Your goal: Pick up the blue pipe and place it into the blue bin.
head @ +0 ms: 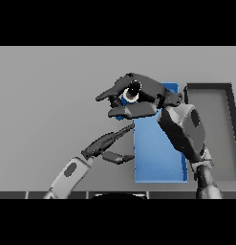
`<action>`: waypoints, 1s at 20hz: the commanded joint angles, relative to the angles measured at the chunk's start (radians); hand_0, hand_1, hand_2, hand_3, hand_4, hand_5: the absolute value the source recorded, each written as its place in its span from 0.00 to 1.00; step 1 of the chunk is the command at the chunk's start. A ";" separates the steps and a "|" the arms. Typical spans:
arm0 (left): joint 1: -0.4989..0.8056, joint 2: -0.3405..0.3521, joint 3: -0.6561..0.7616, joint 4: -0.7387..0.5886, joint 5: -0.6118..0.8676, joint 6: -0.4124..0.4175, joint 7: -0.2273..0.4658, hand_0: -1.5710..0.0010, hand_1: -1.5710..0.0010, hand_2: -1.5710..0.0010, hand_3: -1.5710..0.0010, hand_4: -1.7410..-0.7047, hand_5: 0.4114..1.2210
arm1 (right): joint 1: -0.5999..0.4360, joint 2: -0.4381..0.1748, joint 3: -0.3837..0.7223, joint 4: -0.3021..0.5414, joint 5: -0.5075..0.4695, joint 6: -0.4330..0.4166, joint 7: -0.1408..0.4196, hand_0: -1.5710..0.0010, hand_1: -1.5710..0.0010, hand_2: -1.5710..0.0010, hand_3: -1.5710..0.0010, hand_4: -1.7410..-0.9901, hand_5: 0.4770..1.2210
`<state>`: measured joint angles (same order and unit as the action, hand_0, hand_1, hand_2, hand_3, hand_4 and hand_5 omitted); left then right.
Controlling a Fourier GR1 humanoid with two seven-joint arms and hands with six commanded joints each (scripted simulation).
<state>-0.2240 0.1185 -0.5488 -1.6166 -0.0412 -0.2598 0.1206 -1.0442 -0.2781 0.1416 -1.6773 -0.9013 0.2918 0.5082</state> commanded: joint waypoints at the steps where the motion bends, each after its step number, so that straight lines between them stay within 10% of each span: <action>1: 0.002 0.006 0.002 -0.013 0.006 -0.005 -0.004 1.00 1.00 1.00 1.00 0.80 0.09 | -0.034 -0.016 -0.028 0.050 0.019 -0.023 -0.010 0.00 0.00 0.00 0.00 0.33 1.00; 10: 0.006 0.014 0.005 -0.007 -0.007 0.002 -0.004 1.00 1.00 1.00 1.00 0.83 0.09 | 0.056 -0.112 -0.144 0.379 0.227 -0.008 -0.013 0.00 0.00 0.00 0.00 0.32 1.00; 20: 0.005 0.006 0.004 -0.007 -0.011 0.007 0.006 1.00 1.00 1.00 1.00 0.83 0.08 | 0.345 -0.115 -0.111 0.428 0.398 -0.140 0.102 0.00 0.00 0.00 0.00 0.32 1.00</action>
<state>-0.2189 0.1249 -0.5448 -1.6239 -0.0524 -0.2521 0.1279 -0.6985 -0.3939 0.0306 -1.2488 -0.5008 0.1552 0.6095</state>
